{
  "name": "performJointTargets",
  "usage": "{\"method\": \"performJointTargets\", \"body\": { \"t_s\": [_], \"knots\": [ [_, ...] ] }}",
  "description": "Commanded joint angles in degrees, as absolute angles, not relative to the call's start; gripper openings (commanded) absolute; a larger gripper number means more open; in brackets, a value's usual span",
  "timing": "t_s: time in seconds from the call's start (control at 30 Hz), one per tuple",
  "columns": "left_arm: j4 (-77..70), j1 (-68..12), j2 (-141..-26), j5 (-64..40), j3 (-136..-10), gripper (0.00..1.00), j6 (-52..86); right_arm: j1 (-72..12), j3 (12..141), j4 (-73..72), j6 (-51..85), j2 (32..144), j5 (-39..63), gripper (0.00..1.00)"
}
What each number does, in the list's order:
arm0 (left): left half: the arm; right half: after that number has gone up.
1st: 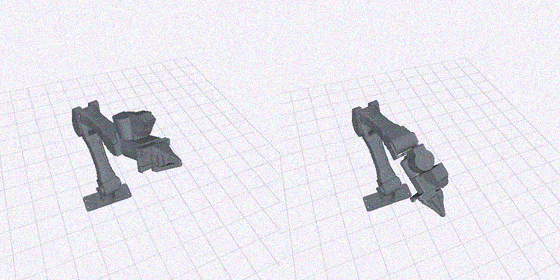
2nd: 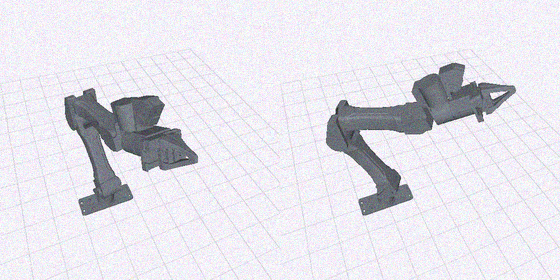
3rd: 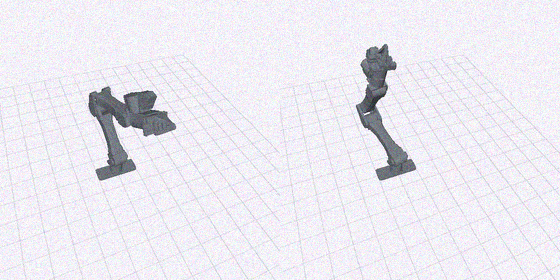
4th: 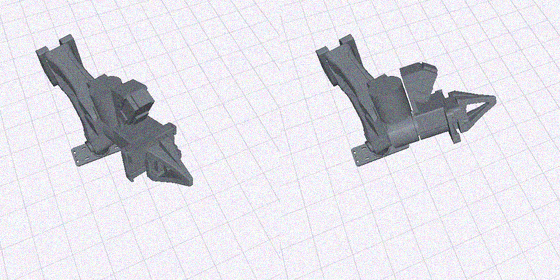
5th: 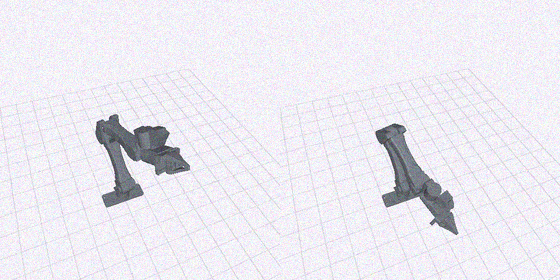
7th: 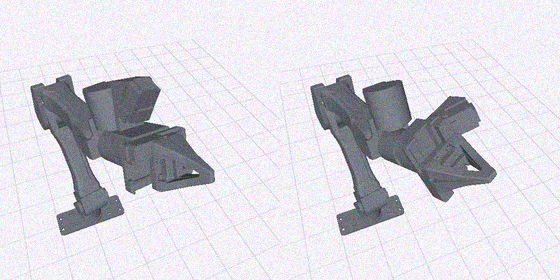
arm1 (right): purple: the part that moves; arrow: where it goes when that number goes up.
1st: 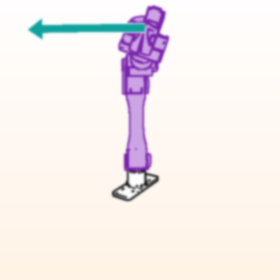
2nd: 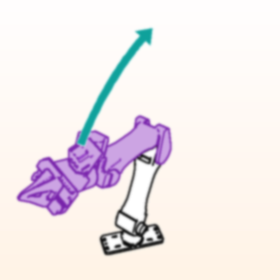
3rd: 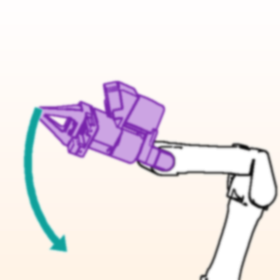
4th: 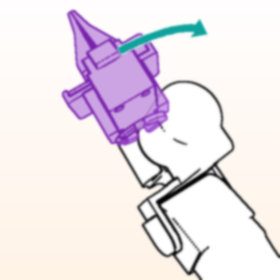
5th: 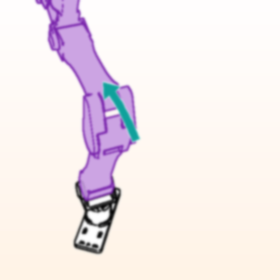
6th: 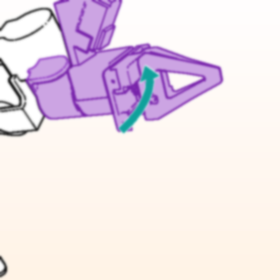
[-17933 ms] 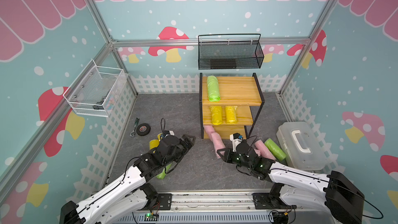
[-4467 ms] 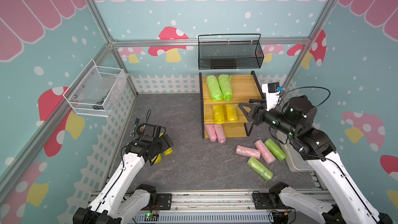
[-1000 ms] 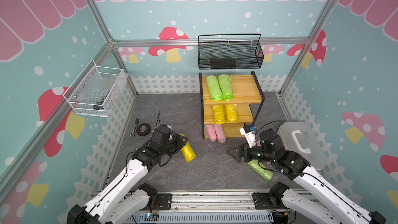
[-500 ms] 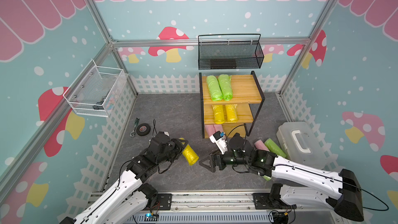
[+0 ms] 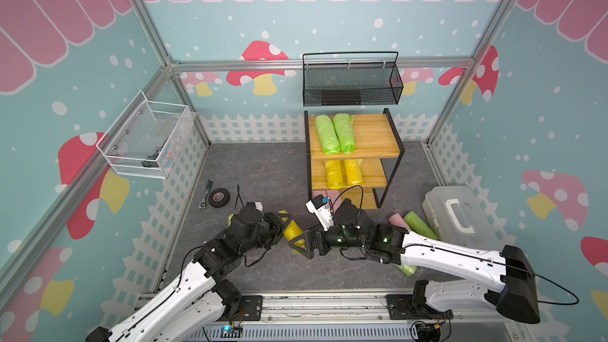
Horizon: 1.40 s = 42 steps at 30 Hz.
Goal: Sort the rolls of trash bags by color and place them on the shelf
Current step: Pick up the roll of trash bags from the center of the board.
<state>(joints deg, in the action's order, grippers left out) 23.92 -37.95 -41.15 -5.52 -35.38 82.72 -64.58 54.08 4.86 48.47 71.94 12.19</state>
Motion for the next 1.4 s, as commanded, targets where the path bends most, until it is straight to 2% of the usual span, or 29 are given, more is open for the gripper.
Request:
{"method": "performJointTargets", "body": {
  "t_s": [0.0, 0.33, 0.57, 0.73, 0.87, 0.93, 0.97, 1.03, 1.1, 1.13, 1.17, 1.37],
  "knots": [
    [18.77, -39.17, -39.53, -4.9, -35.08, 0.0, 85.26, -65.02, 56.86, 8.52, 47.11, 74.4, 10.42, 0.98],
    [18.41, -40.78, -36.55, -4.14, -33.5, 0.0, 87.25, -65.11, 57.87, 10.1, 47.89, 75.71, 7.53, 0.89],
    [18.38, -41.48, -35.77, -3.53, -32.8, 0.0, 87.91, -65.13, 57.66, 10.15, 48.14, 75.01, 5.46, 0.73],
    [17.84, -41.92, -36.38, -3.34, -32.7, 0.0, 87.96, -65.13, 56.67, 9.39, 48.6, 74.45, 4.79, 0.48],
    [17.49, -42.28, -36.57, -2.88, -32.39, 0.0, 88.13, -65.08, 55.55, 8.88, 48.85, 73.46, 3.86, 0.16],
    [17.48, -42.41, -36.57, -2.47, -32.03, 0.14, 88.57, -65.1, 54.74, 8.84, 49.15, 72.68, 2.84, 0.03],
    [17.32, -42.53, -36.48, -2.21, -31.86, 0.24, 88.8, -64.98, 54.22, 8.88, 49.34, 71.97, 2.11, 0.0],
    [17.32, -42.79, -36.05, -1.71, -31.23, 0.6, 89.38, -64.99, 53.14, 8.93, 49.64, 70.52, 0.47, 0.0],
    [17.36, -42.86, -35.49, -1.24, -30.75, 0.8, 89.82, -64.92, 52.09, 9.18, 49.74, 68.84, -1.24, 0.0],
    [17.45, -42.89, -35.12, -1.02, -30.53, 0.93, 89.89, -64.82, 51.47, 9.49, 49.65, 67.8, -2.29, 0.0],
    [17.57, -42.89, -34.75, -0.69, -30.34, 0.99, 89.91, -64.82, 51.06, 9.95, 49.56, 66.87, -3.27, 0.0],
    [20.84, -42.89, -31.18, 1.93, -29.71, 0.99, 89.15, -63.21, 49.35, 15.75, 47.97, 59.46, -9.32, 0.0]
  ]
}}
